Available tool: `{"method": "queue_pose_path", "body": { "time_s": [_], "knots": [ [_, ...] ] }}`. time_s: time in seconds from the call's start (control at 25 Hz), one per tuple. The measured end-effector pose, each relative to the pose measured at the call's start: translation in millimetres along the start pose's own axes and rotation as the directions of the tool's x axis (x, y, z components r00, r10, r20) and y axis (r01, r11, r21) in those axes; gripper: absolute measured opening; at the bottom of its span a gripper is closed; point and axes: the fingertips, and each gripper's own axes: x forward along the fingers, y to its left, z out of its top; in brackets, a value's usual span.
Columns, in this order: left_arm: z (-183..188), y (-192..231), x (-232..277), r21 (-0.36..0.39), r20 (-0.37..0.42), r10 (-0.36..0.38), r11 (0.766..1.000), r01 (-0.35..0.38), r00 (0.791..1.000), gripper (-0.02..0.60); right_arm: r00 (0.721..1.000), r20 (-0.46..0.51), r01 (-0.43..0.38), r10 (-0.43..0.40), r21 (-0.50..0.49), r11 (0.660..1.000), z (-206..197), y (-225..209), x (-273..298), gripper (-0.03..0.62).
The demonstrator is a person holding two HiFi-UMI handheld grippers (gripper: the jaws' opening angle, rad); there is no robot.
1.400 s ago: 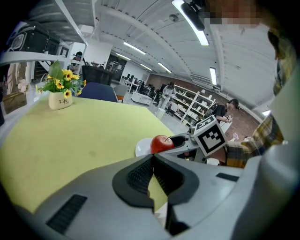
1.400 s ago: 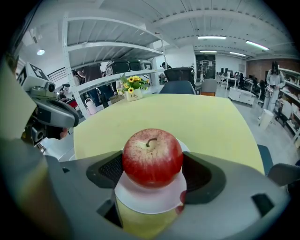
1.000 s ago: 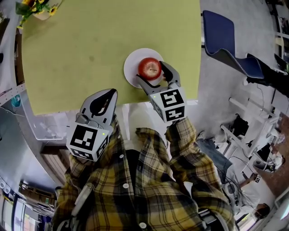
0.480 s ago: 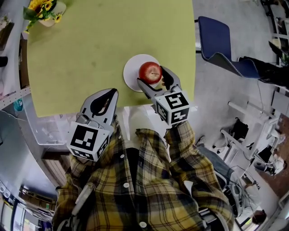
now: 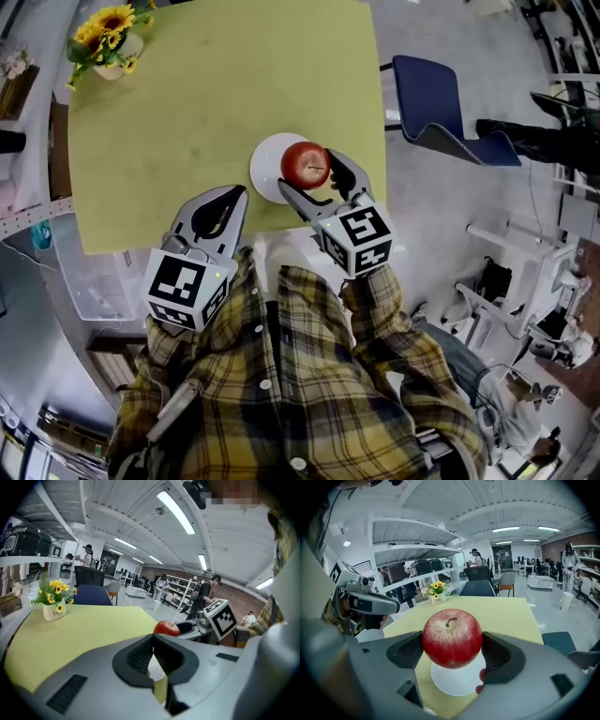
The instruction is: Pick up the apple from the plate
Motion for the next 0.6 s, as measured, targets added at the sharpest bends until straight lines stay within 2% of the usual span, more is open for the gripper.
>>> {"method": "queue_pose_path", "body": {
  "time_s": [0.6],
  "knots": [
    [73,-48,-10,0.147,0.131,-0.038,0.989,0.019,0.991,0.008,0.988,0.155,-0.010,0.028,-0.116,0.993,64,22,-79,0.376]
  ]
}}
